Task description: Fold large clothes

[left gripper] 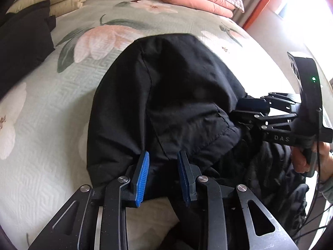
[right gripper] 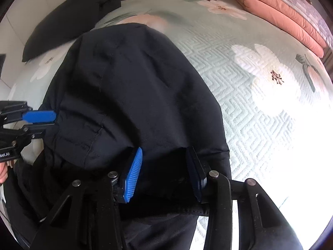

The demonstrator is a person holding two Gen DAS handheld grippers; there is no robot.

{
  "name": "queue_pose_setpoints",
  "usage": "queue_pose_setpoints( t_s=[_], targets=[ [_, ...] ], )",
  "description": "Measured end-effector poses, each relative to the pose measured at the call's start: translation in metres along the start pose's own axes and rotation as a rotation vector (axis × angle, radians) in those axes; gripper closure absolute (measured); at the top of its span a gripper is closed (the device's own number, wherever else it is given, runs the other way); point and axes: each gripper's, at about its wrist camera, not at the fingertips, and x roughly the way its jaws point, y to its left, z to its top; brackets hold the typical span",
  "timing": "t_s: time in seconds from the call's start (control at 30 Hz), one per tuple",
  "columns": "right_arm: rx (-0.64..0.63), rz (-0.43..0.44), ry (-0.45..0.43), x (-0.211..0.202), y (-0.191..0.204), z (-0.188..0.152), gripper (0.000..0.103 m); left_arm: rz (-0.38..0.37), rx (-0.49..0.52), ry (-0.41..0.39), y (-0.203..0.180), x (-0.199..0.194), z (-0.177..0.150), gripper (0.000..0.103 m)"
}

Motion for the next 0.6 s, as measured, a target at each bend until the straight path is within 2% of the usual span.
queue_pose_setpoints(
  t_s=[0.07,0.17,0.23,0.27,0.33,0.43,0.5,0.6],
  targets=[
    [0.017,0.032,-0.021,-0.018,0.001,0.002,0.056,0.0,0.02,-0.02,-0.003,-0.013,0.0,0.072],
    [0.011,0.077,-0.098,-0.048,0.012,0.009,0.054,0.021,0.021,-0.046,-0.004,-0.025,0.002,0.071],
    [-0.01,0.121,-0.123,-0.055,0.023,0.016,0.053,0.027,0.012,-0.037,-0.003,-0.022,0.001,0.07],
    [-0.025,0.133,-0.123,-0.054,0.028,0.02,0.053,0.028,0.017,-0.028,-0.004,-0.019,-0.002,0.069],
    [-0.069,0.106,-0.1,-0.043,0.041,0.023,0.053,0.049,0.042,-0.003,-0.007,-0.011,-0.007,0.067],
    [-0.103,0.084,-0.021,-0.013,0.051,0.024,0.053,0.059,0.056,0.025,-0.007,0.002,-0.014,0.065],
    [-0.074,0.085,0.026,0.004,0.043,0.015,0.054,0.031,0.036,0.029,-0.001,0.005,-0.016,0.064],
    [-0.026,0.123,0.013,0.013,0.034,0.012,0.051,0.006,0.024,0.029,0.004,0.011,-0.02,0.063]
  ],
)
